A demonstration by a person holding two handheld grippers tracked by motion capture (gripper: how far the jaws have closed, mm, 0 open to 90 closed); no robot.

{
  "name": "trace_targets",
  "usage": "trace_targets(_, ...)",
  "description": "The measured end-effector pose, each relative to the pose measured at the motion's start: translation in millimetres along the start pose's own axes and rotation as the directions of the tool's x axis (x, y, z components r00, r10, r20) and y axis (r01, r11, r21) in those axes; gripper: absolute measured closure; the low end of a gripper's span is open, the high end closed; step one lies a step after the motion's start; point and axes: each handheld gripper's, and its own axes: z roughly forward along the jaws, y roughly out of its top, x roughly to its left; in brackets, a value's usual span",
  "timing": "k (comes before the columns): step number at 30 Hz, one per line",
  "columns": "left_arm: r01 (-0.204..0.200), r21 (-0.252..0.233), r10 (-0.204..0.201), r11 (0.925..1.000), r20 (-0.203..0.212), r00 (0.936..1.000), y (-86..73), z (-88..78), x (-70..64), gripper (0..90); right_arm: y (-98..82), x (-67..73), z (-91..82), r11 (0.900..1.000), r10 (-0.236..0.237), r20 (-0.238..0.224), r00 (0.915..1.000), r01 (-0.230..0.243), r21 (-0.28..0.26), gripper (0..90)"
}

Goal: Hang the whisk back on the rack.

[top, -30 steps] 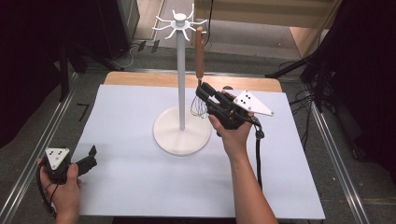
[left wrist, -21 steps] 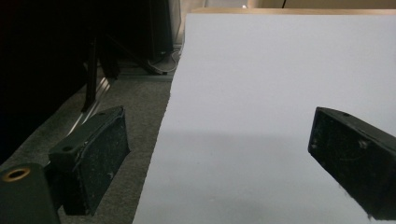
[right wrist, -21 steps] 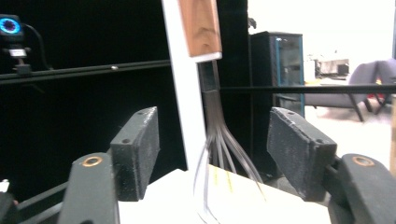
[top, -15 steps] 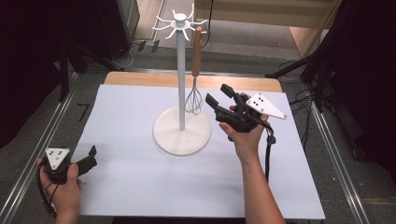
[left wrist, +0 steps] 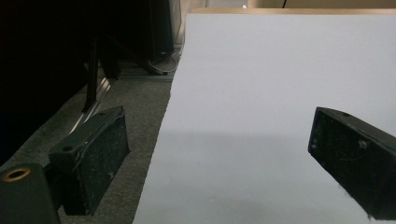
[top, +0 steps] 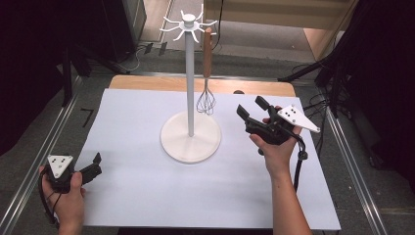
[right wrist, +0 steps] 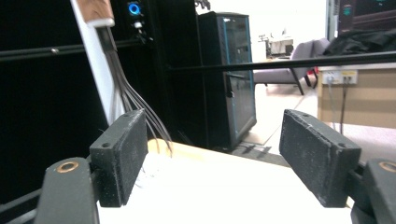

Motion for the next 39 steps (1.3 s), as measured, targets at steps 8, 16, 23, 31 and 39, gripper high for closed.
trace_targets(8,0.0,0.0,0.0,1.0,0.001,1.0,0.0,-0.2,0.0,6.0,-7.4,-12.1,-14.7,1.0,-0.002,0.049,0.9988,0.001,0.031,23.3)
trace_targets(16,0.002,-0.004,-0.002,1.0,0.002,1.0,-0.1,-0.1,-0.1,6.0,-15.1,-23.6,-29.2,0.997,-0.018,0.102,0.9947,0.01,0.073,22.8)
trace_targets(23,0.0,-0.004,0.0,1.0,0.001,1.0,-0.1,-0.2,-0.3,6.0,-22.4,-34.3,-43.2,0.995,-0.024,0.148,0.9887,0.009,0.1,23.3)
trace_targets(31,-0.005,-0.001,0.005,1.0,-0.002,1.0,-0.1,-0.3,-0.4,6.0,-30.1,-46.4,-57.2,0.992,-0.036,0.196,0.9799,0.011,0.128,23.5)
trace_targets(39,-0.004,-0.001,0.004,1.0,-0.002,1.0,-0.1,-0.3,-0.4,6.0,-39.7,-57.5,-71.4,0.987,-0.045,0.245,0.9685,0.006,0.16,24.0)
